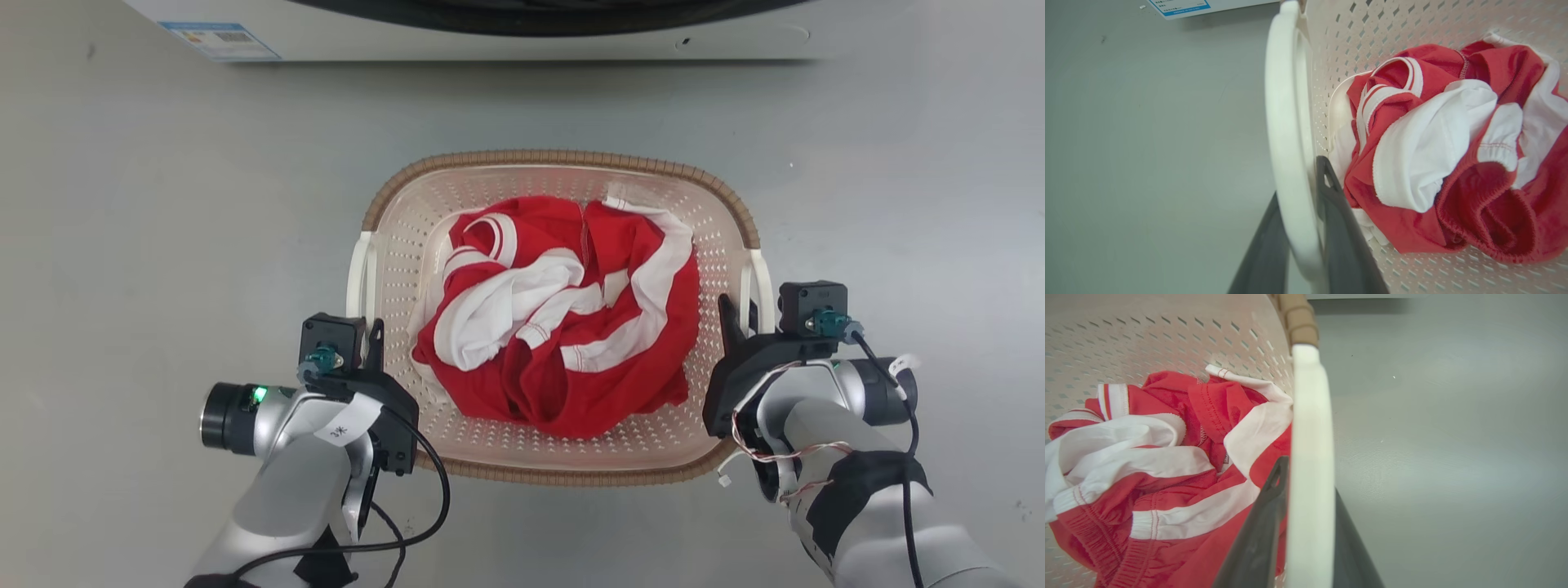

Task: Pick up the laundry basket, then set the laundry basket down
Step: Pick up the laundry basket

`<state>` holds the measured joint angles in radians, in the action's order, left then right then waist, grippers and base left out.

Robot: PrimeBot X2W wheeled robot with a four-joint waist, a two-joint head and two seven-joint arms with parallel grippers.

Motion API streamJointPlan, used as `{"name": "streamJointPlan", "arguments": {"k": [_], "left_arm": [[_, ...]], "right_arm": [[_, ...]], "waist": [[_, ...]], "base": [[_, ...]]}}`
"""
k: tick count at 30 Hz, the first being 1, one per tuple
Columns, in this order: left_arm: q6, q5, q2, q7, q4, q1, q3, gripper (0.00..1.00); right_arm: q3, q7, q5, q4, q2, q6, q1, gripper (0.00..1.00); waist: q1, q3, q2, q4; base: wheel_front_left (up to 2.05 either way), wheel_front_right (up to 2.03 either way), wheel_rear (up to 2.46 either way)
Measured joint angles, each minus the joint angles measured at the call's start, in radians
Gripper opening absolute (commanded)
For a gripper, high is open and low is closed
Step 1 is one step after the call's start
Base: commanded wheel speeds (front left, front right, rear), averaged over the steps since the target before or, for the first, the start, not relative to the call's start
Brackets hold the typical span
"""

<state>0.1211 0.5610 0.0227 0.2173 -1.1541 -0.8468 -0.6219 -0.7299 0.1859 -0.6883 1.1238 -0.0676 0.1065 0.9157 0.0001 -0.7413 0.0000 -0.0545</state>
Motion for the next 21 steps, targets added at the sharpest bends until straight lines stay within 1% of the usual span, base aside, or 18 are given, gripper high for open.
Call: {"name": "streamJointPlan", "arguments": {"k": [11, 21], "left_arm": [[-0.013, 0.035, -0.001, -0.018, -0.016, 0.106, -0.037, 0.0], [-0.024, 0.063, -0.001, -0.05, -0.035, 0.221, -0.069, 0.0]], "right_arm": [[-0.055, -0.028, -0.043, -0.002, 0.003, -0.002, -0.11, 0.0], [-0.109, -0.073, -0.1, -0.023, 0.006, -0.002, -0.243, 0.0]], "waist": [[-0.0003, 0.14, 0.0, 0.0], [-0.0003, 0.28, -0.0001, -0.003]], "base": [[0.0, 0.0, 0.0], [0.0, 0.0, 0.0]]}}
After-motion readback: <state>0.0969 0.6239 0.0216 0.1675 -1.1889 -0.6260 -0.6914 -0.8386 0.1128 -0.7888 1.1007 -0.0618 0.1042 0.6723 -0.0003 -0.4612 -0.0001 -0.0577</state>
